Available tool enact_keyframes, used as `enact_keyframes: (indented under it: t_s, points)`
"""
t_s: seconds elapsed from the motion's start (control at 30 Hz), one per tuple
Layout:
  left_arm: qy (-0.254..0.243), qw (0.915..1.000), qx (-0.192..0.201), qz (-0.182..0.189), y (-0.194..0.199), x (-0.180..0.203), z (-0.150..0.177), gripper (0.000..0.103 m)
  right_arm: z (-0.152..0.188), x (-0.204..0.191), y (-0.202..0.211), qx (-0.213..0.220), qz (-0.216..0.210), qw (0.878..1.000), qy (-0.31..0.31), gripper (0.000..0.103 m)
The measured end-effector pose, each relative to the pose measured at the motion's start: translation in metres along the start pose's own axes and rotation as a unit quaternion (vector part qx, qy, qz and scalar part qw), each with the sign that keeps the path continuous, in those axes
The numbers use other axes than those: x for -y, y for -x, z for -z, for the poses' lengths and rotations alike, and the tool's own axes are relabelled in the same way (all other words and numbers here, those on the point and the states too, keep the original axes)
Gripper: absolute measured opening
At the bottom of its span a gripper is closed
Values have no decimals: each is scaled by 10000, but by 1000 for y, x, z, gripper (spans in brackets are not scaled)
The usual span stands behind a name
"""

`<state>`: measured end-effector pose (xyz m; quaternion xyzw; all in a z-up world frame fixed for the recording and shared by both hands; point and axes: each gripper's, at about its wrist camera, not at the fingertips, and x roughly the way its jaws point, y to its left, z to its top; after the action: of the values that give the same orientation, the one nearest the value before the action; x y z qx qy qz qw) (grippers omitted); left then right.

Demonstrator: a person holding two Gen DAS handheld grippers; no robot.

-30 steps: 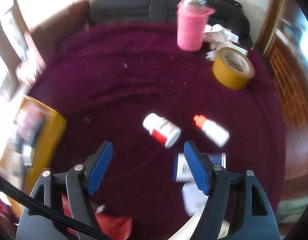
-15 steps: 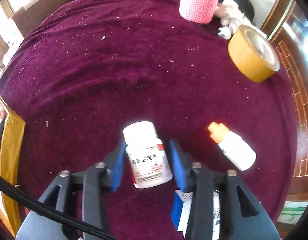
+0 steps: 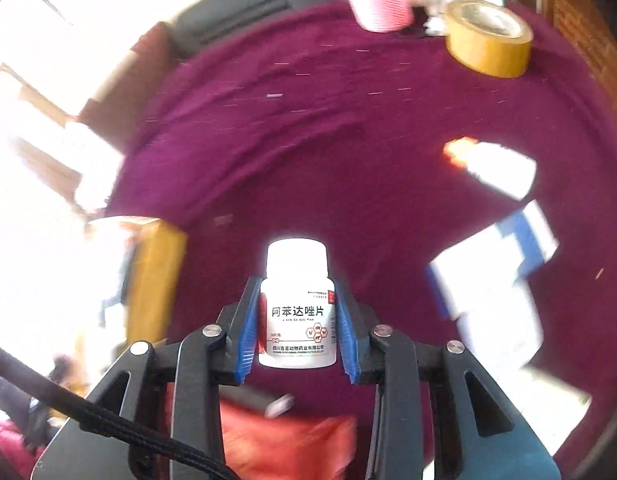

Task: Organize objects
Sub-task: 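Release the pink toy and the pill bottle into the tray with both grippers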

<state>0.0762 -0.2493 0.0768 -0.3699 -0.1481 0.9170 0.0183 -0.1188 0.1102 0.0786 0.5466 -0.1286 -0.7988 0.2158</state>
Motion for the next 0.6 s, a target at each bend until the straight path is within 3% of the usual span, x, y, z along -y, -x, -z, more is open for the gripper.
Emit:
enact_keyframes:
  t_s: [0.17, 0.3, 0.47, 0.6]
  points:
    - [32, 9996, 21, -279, 10, -12, 7, 19, 43, -64, 15, -65, -946, 9948, 372, 32]
    - [42, 9986, -76, -519, 8, -20, 13, 19, 71, -117, -1, -288, -1448, 9867, 684, 32]
    - [-286, 9930, -97, -1138, -2, -36, 7, 19, 98, -177, -40, -726, -1695, 9782, 958, 33]
    - [-131, 9924, -440, -1138, -25, -61, 1, 19, 112, -203, -73, -977, -1569, 9775, 1017, 33]
